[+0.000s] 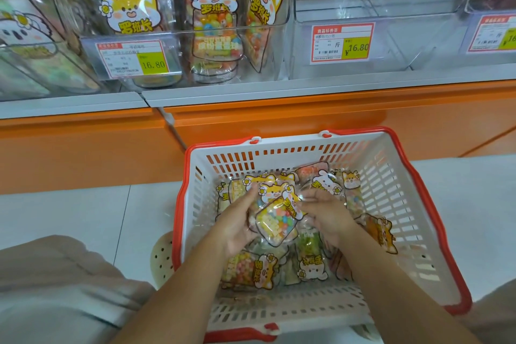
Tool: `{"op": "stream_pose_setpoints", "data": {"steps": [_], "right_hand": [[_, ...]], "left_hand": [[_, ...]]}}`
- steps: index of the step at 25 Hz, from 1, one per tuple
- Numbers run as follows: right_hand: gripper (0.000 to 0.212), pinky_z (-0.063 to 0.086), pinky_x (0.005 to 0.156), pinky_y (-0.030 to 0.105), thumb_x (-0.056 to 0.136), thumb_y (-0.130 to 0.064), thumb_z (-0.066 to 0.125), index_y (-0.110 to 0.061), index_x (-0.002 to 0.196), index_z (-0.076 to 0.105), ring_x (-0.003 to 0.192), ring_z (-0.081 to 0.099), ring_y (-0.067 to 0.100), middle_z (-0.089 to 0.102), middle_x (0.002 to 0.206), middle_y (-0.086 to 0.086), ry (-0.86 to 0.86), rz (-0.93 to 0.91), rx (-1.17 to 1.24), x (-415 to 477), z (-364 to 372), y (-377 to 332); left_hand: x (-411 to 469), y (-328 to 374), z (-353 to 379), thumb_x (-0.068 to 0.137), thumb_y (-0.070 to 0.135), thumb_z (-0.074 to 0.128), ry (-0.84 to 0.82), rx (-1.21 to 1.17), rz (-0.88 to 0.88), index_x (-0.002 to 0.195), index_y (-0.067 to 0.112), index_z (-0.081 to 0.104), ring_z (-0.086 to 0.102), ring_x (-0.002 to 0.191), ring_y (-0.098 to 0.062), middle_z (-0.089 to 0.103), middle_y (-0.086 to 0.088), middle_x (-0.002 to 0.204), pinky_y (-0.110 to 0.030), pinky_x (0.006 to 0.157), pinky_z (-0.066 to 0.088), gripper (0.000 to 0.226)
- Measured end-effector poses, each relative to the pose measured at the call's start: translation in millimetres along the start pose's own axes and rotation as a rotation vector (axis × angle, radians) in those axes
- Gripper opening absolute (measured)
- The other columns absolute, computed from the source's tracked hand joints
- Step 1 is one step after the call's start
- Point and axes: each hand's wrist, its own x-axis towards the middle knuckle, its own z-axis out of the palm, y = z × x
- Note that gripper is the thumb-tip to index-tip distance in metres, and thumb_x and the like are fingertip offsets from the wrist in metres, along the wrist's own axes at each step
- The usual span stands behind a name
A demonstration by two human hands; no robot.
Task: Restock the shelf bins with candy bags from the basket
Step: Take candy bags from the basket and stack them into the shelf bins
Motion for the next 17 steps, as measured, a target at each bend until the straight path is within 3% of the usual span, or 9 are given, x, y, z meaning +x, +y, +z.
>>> {"op": "stream_pose_setpoints", "data": {"steps": [3, 5, 9, 12, 13, 15, 17], "right_hand": [[0.016, 0.047, 0.057, 0.029, 0.091, 0.002, 0.058, -0.014, 0.09, 0.056, 0.08, 0.053, 0.02, 0.052, 0.103, 0.011, -0.055, 0.005, 0.066, -2, 1, 1], [0.015, 0.049, 0.053, 0.027, 0.092, 0.0, 0.059, -0.015, 0.091, 0.059, 0.067, 0.05, 0.016, 0.053, 0.098, 0.009, -0.089, -0.002, 0.074, -6, 0, -3], [0.012, 0.06, 0.065, 0.039, 0.094, -0.01, 0.059, -0.014, 0.1, 0.068, 0.073, 0.059, 0.011, 0.06, 0.098, 0.003, 0.077, -0.154, -0.204, -11, -9, -21], [0.015, 0.056, 0.051, 0.029, 0.096, -0.013, 0.058, -0.022, 0.095, 0.07, 0.059, 0.06, 0.011, 0.061, 0.094, -0.003, 0.075, -0.239, -0.266, -14, -12, -32], [0.016, 0.056, 0.053, 0.029, 0.096, -0.013, 0.058, -0.023, 0.095, 0.07, 0.064, 0.062, 0.013, 0.061, 0.095, -0.006, 0.041, -0.244, -0.303, -15, -10, -33], [0.017, 0.055, 0.072, 0.033, 0.095, -0.011, 0.057, -0.02, 0.099, 0.071, 0.087, 0.062, 0.015, 0.062, 0.102, -0.011, 0.006, -0.299, -0.415, -11, 3, -28], [0.015, 0.051, 0.083, 0.034, 0.095, -0.014, 0.058, -0.018, 0.104, 0.069, 0.098, 0.058, 0.013, 0.06, 0.102, -0.011, 0.028, -0.344, -0.48, -7, 23, -21]], "left_hand": [[-2, -2, -4, 0.087, 0.028, 0.068, 0.004, -0.003, -0.033, 0.137, 0.016, 0.05, 0.07, 0.101, -0.025, 0.072, -0.007, 0.113, -0.037, 0.077, 0.058, 0.054], [-2, -4, -6, 0.085, 0.023, 0.071, 0.028, 0.01, -0.033, 0.146, 0.019, 0.038, 0.069, 0.104, -0.026, 0.07, -0.007, 0.118, -0.042, 0.084, 0.057, 0.069], [-1, -5, -5, 0.084, 0.032, 0.072, 0.1, 0.122, 0.022, 0.153, 0.025, 0.025, 0.057, 0.119, -0.022, 0.05, -0.003, 0.143, -0.042, 0.089, 0.05, 0.083], [0, -2, -8, 0.083, 0.041, 0.07, 0.158, 0.136, 0.048, 0.151, 0.019, 0.029, 0.045, 0.126, -0.017, 0.05, -0.002, 0.141, -0.038, 0.083, 0.048, 0.082], [1, -2, -11, 0.084, 0.043, 0.068, 0.159, 0.137, 0.04, 0.151, 0.018, 0.03, 0.042, 0.131, -0.018, 0.052, 0.001, 0.138, -0.038, 0.084, 0.045, 0.081], [2, -4, -16, 0.081, 0.041, 0.074, 0.112, 0.141, 0.03, 0.153, 0.019, 0.025, 0.037, 0.138, -0.021, 0.049, 0.003, 0.142, -0.045, 0.101, 0.04, 0.09], [4, -9, -24, 0.06, 0.034, 0.091, 0.044, 0.158, 0.024, 0.153, 0.022, 0.022, 0.051, 0.129, -0.024, 0.051, 0.0, 0.143, -0.051, 0.108, 0.036, 0.117]]}}
